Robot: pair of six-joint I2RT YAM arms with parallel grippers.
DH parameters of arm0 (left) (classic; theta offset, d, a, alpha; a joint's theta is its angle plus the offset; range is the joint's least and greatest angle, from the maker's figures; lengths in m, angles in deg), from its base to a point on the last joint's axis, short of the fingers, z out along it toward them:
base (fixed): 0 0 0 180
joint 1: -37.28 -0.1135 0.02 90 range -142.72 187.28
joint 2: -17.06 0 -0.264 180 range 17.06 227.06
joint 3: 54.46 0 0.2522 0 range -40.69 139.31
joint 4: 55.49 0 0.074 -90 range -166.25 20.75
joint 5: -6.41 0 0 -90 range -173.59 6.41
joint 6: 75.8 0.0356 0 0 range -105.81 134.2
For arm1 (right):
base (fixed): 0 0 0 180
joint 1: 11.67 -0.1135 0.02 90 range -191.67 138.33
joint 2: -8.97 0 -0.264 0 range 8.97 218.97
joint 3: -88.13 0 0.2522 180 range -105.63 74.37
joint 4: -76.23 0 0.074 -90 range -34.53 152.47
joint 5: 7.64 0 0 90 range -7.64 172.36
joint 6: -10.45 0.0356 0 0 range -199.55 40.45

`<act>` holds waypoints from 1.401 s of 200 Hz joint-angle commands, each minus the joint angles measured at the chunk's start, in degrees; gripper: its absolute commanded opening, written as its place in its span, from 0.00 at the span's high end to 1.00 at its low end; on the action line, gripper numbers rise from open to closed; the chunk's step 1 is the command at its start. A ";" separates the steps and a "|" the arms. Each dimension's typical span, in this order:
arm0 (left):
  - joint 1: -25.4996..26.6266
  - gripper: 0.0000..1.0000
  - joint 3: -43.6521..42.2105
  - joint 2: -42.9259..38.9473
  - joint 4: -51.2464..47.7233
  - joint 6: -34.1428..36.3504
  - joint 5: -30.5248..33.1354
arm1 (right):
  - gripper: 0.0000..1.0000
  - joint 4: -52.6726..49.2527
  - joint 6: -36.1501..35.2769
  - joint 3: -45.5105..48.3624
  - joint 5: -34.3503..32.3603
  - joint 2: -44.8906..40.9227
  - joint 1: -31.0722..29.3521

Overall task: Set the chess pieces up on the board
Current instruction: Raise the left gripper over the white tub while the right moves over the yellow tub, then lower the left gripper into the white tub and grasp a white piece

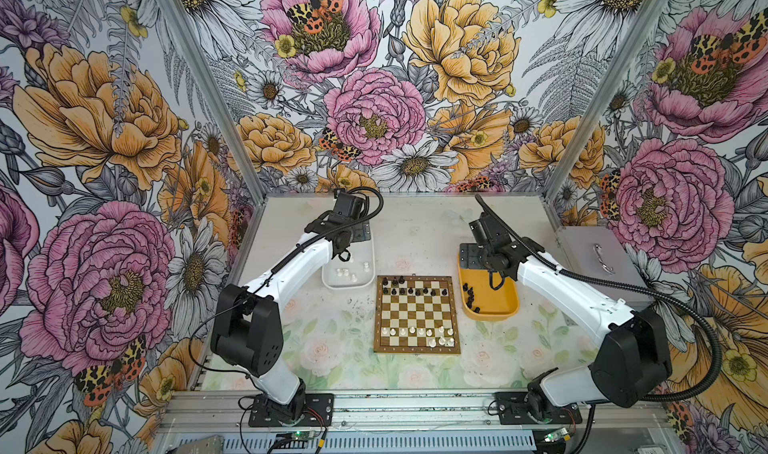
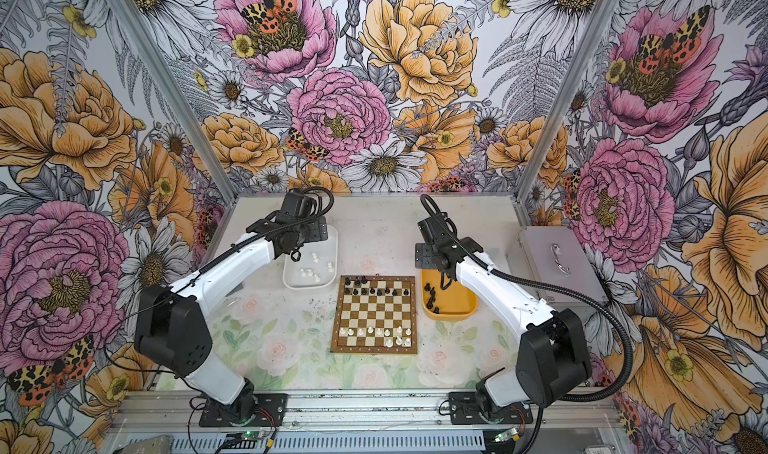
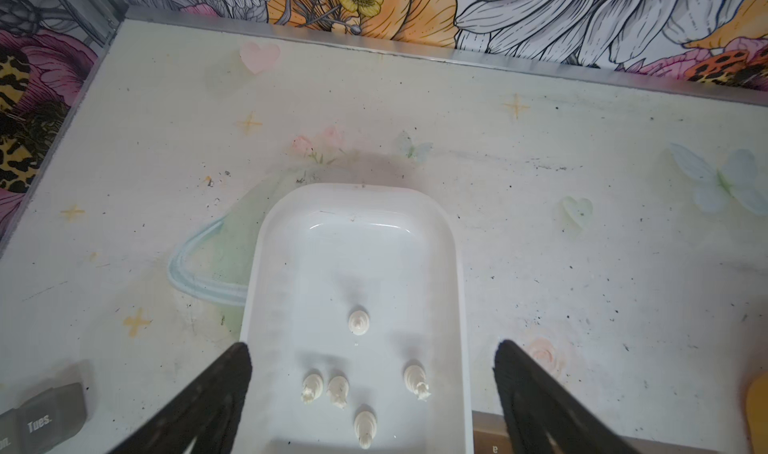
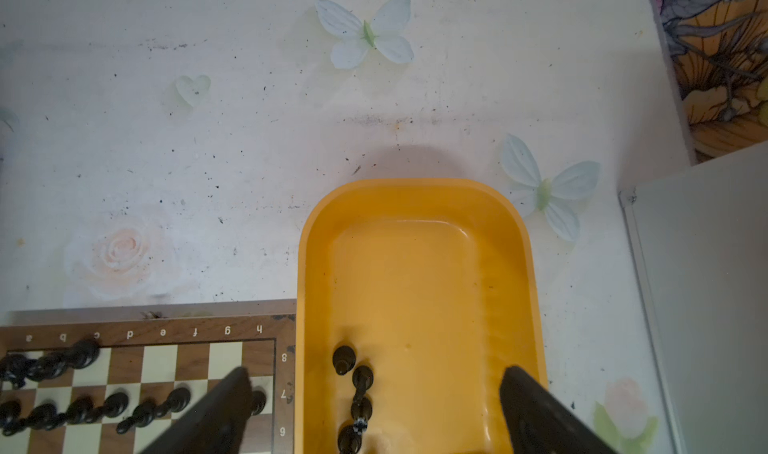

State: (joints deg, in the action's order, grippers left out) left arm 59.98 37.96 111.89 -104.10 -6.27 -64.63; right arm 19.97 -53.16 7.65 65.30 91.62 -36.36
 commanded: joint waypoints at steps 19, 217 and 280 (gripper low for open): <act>-1.69 0.19 3.56 4.84 -6.52 -2.81 -4.03 | 0.00 -0.52 0.41 -2.97 2.17 1.02 0.17; -7.58 0.55 11.91 19.62 -16.36 -5.73 -13.50 | 0.00 -1.49 3.36 -3.51 3.40 -2.67 0.08; -7.45 0.61 13.34 20.77 -17.29 -4.79 -13.86 | 0.00 -1.80 3.14 -4.56 3.26 -2.34 0.08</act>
State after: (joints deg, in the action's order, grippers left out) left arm 52.37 49.85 132.26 -120.60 -11.39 -77.24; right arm 18.48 -50.45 3.76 69.13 90.31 -36.36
